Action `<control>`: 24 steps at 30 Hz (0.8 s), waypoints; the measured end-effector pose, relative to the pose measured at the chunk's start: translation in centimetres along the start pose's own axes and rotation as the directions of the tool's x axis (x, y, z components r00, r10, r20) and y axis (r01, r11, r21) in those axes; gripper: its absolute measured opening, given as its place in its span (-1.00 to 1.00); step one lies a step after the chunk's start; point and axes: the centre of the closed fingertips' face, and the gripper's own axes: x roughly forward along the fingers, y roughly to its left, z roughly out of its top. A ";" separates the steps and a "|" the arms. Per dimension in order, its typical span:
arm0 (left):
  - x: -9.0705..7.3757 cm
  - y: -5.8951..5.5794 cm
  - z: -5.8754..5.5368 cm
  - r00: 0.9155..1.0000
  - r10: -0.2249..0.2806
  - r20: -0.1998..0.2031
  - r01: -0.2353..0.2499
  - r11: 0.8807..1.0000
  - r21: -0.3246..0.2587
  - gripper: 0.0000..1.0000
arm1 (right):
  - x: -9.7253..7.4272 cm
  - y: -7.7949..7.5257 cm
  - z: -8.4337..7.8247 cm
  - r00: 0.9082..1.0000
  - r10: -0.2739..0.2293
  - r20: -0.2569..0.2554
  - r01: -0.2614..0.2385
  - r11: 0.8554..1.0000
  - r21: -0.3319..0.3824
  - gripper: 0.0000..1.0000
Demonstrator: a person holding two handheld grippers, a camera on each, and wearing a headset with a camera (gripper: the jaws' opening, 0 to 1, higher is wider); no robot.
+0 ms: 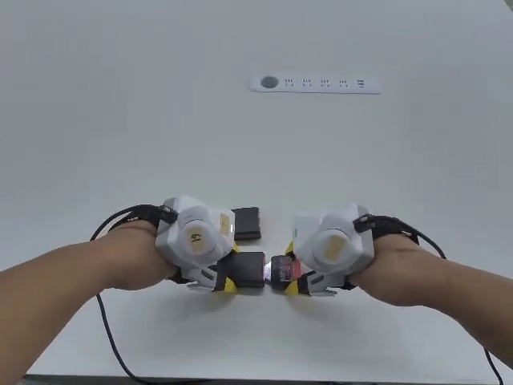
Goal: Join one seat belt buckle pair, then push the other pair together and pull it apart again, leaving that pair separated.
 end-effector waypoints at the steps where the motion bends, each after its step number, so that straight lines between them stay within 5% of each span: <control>1: 0.1 0.1 -0.1 1.000 0.000 -0.002 0.000 1.000 0.002 -0.35 | 0.0 0.0 0.0 1.000 0.001 -0.002 -0.001 1.000 0.000 -0.45; 24: 0.1 0.2 -0.1 1.000 0.000 -0.028 -0.001 1.000 -0.011 -0.31 | 0.1 -0.1 0.0 1.000 -0.014 -0.012 0.014 1.000 0.014 -0.37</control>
